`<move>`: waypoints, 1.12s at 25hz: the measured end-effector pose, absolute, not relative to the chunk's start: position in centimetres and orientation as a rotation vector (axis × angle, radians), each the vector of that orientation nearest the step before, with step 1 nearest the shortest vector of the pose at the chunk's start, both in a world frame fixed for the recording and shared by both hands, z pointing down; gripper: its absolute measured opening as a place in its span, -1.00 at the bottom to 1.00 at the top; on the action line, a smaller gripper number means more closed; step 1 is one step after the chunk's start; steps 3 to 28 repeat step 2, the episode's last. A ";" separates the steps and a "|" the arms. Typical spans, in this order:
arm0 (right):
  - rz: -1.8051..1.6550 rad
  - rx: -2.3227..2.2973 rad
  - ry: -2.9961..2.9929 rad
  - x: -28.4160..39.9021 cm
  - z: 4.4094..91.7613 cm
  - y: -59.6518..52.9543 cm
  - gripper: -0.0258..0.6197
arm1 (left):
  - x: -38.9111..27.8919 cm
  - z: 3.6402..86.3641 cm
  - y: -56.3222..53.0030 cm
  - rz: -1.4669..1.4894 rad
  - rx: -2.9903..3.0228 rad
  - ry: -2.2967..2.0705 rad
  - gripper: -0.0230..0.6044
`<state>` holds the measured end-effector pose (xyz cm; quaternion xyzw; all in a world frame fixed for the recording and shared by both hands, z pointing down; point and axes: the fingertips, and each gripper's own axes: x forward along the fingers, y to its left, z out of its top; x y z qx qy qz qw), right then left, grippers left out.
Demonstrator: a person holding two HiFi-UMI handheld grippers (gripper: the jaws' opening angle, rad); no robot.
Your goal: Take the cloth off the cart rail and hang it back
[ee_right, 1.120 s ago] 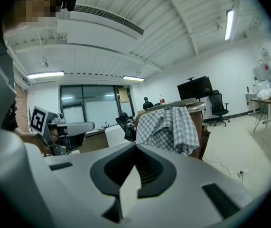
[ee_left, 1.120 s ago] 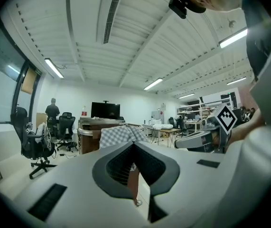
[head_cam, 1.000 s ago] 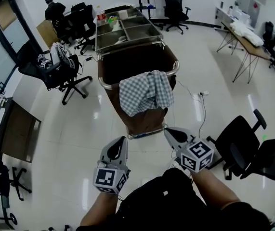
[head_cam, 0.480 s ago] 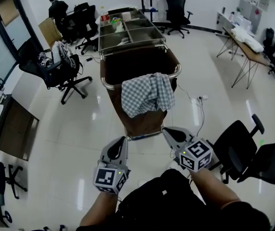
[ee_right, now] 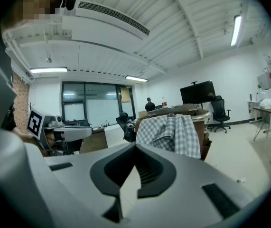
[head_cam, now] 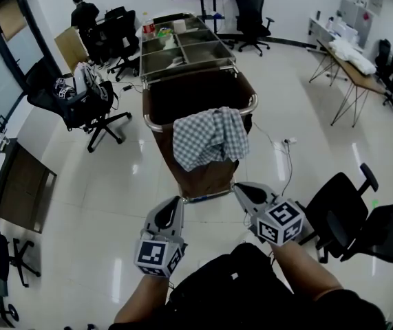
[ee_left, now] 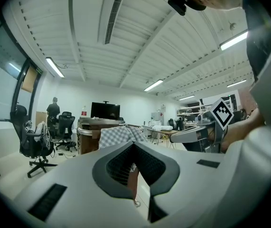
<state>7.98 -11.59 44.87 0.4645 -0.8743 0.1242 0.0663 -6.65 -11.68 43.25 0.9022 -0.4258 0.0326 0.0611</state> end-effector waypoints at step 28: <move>0.374 1.391 -2.638 7.7 44.8 -11.6 -0.92 | -6.6 43.4 -11.6 0.103 2.723 -1.282 -0.93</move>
